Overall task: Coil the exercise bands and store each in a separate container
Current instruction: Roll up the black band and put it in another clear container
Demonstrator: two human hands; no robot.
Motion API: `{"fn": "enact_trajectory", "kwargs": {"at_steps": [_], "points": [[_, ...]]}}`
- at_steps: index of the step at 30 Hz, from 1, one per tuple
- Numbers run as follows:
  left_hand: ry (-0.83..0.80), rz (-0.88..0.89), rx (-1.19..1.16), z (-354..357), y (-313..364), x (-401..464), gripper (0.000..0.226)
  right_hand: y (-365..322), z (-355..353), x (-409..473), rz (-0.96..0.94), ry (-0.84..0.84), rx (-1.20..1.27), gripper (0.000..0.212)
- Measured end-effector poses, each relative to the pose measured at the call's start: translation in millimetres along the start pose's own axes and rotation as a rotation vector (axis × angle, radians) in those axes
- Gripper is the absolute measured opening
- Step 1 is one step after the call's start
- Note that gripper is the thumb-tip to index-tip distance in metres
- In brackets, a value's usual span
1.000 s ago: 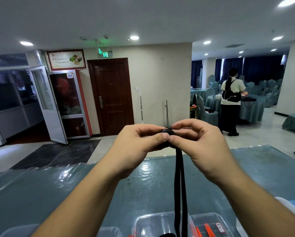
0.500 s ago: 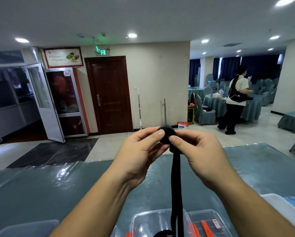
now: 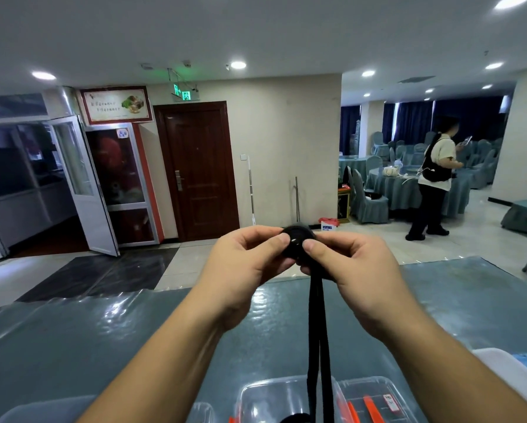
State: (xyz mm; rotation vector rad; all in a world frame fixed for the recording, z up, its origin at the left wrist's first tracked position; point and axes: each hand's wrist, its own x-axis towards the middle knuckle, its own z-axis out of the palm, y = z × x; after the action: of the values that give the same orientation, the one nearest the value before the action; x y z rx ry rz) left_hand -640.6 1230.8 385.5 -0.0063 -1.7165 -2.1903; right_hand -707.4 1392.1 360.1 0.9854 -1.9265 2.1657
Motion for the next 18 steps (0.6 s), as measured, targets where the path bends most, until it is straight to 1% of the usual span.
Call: {"fn": "enact_trajectory", "kwargs": {"at_steps": [2, 3, 6, 7, 9, 11, 14, 16, 18], "points": [[0.009, -0.002, -0.01, 0, -4, 1, 0.019, -1, 1, 1, -0.009, 0.03, -0.057, 0.019], [0.002, 0.006, 0.041, -2, -4, 1, 0.017, -2, 0, 2, -0.006, 0.02, -0.1, 0.021], [-0.056, 0.09, 0.383, -11, 4, 4, 0.008, -5, -7, 3, 0.003, -0.099, -0.237, 0.023], [-0.075, 0.107, 0.436, -13, 6, 4, 0.008, -6, -8, 3, 0.004, -0.136, -0.261, 0.023], [-0.065, 0.113, 0.379, -13, 8, 6, 0.009, -6, -8, 4, 0.001, -0.133, -0.2, 0.02], [-0.027, 0.096, 0.222, -9, 3, 5, 0.011, -4, -5, 4, -0.008, -0.055, -0.092, 0.016], [0.019, 0.07, 0.071, 0, -9, 3, 0.016, 0, -1, 3, -0.037, 0.015, -0.065, 0.017], [0.017, 0.058, 0.041, 2, -14, 3, 0.014, 1, -3, 4, -0.044, 0.025, -0.098, 0.02], [-0.04, 0.065, 0.148, -2, -11, 4, 0.011, -2, -10, 4, -0.037, -0.051, -0.174, 0.022]]}}
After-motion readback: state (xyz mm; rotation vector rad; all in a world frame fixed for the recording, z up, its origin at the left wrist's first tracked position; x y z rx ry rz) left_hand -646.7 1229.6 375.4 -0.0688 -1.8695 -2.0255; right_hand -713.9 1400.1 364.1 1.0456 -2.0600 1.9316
